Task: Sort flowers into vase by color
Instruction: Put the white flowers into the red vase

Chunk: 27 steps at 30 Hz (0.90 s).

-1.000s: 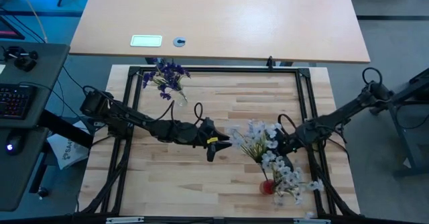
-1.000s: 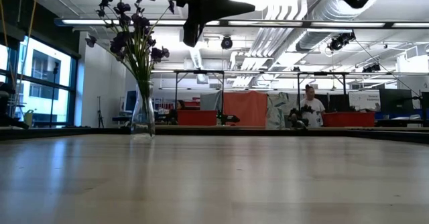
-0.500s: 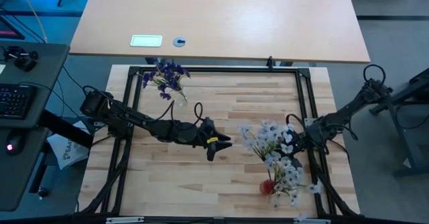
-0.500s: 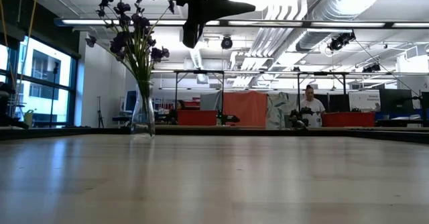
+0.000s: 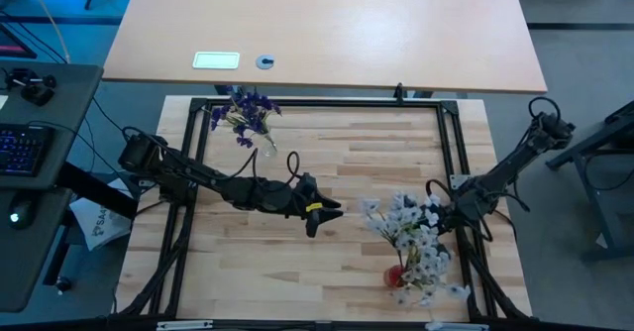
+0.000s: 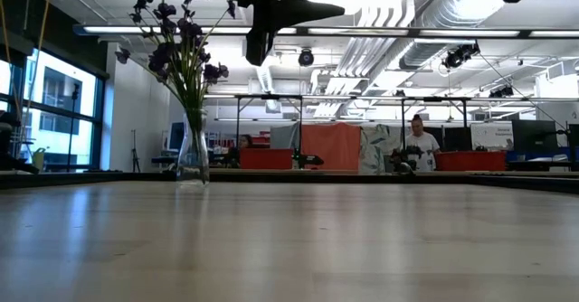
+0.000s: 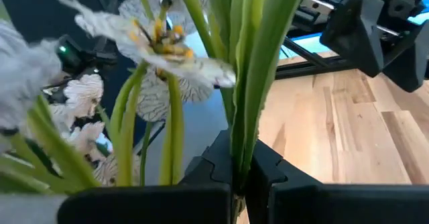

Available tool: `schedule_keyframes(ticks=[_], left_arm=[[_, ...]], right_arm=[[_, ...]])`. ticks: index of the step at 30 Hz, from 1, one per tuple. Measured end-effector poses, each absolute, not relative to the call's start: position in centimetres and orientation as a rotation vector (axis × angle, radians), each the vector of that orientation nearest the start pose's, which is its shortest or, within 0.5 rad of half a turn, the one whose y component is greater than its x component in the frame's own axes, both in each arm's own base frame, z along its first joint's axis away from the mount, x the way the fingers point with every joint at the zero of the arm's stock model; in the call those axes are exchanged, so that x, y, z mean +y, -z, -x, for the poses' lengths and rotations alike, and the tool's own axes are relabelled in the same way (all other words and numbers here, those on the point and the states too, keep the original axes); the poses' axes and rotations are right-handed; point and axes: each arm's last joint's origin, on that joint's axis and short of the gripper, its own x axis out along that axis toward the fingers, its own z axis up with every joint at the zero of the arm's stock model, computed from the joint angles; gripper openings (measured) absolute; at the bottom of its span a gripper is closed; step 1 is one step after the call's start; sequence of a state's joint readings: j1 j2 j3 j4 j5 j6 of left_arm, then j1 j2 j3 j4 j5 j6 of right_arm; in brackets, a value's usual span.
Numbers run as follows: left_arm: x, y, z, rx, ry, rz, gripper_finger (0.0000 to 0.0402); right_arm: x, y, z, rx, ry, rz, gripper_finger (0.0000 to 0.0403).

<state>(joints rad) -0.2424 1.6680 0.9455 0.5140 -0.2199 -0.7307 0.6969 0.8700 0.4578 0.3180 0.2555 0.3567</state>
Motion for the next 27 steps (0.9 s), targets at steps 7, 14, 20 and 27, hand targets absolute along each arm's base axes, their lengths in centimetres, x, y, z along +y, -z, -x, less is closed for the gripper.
schedule_keyframes(ticks=[7, 14, 20, 27], left_arm=[[-7.7, -23.0, -35.5, 0.197, -0.064, 0.682, 0.0145], [-7.0, -22.9, -35.6, 0.191, -0.082, 0.683, 0.0145], [-6.5, -22.9, -35.7, 0.187, -0.093, 0.676, 0.0145], [-6.1, -23.0, -35.8, 0.198, -0.064, 0.683, 0.0145]], right_arm=[[12.1, -24.5, -15.0, 0.170, -0.441, -0.260, 0.0000], [12.1, -24.3, -15.0, 0.185, -0.439, -0.238, 0.0013], [12.1, -24.6, -15.0, 0.148, -0.446, -0.211, 0.0030], [11.6, -27.7, -14.5, 0.019, -0.471, -0.230, 0.0005]])
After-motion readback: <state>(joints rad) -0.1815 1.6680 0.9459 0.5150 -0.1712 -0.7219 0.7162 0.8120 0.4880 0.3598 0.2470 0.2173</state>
